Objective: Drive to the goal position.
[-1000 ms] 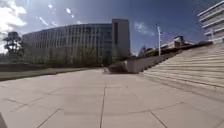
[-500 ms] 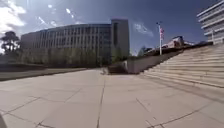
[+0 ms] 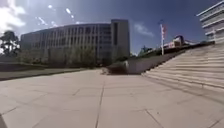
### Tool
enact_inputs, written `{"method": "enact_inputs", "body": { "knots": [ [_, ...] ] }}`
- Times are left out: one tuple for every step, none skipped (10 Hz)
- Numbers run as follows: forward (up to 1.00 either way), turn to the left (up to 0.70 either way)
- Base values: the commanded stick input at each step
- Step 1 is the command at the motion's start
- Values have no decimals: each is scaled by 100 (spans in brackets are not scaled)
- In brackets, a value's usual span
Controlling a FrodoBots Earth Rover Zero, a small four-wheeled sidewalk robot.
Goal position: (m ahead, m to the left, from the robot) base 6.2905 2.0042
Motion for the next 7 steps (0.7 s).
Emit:
{"method": "enact_inputs", "body": {
  "knots": [
    [70,0],
    [70,0],
    [70,0],
    [70,0],
    [70,0],
    [70,0],
    [70,0]
  ]
}}
